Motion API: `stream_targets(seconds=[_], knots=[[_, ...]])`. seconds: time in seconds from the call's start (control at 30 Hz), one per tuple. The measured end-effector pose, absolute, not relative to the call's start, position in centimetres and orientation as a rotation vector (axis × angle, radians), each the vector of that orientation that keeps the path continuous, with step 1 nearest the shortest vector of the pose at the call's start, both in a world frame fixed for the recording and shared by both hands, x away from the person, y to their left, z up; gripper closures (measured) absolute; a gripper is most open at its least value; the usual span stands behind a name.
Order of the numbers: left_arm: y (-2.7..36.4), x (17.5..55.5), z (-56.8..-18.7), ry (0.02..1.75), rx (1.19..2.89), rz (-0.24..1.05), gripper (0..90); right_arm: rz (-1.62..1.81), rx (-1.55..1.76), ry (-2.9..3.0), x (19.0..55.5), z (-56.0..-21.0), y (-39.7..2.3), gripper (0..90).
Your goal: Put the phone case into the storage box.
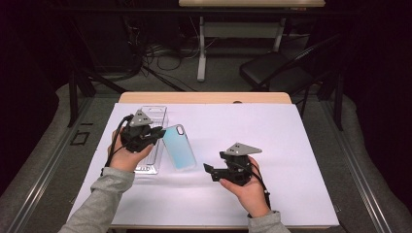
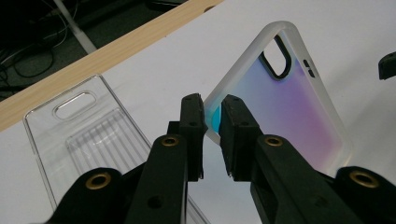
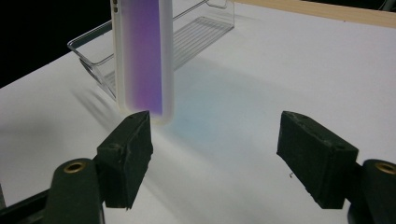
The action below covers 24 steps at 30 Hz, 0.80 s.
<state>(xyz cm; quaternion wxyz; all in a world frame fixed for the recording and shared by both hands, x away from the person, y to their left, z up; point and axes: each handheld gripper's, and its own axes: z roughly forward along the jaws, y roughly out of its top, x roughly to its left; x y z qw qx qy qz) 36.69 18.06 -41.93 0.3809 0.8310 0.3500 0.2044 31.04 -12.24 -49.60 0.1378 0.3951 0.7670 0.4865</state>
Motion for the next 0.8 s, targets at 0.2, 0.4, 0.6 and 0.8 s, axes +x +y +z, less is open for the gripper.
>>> stream_targets(seconds=[0.2,0.4,0.6,0.8], knots=[[18.3,37.5,-41.3,0.9,2.129,0.516,80.1,1.404,1.147,2.218,31.1,-49.7,-12.4,26.3],[18.9,38.2,-40.5,0.906,2.113,0.519,80.1,1.403,1.154,2.217,31.2,-49.7,-12.4,26.5],[19.6,39.0,-39.9,0.921,2.098,0.523,80.1,1.399,1.153,2.22,31.2,-49.7,-12.4,26.6],[20.2,40.0,-39.2,0.923,2.096,0.531,80.1,1.398,1.154,2.218,31.3,-49.7,-12.5,26.6]])
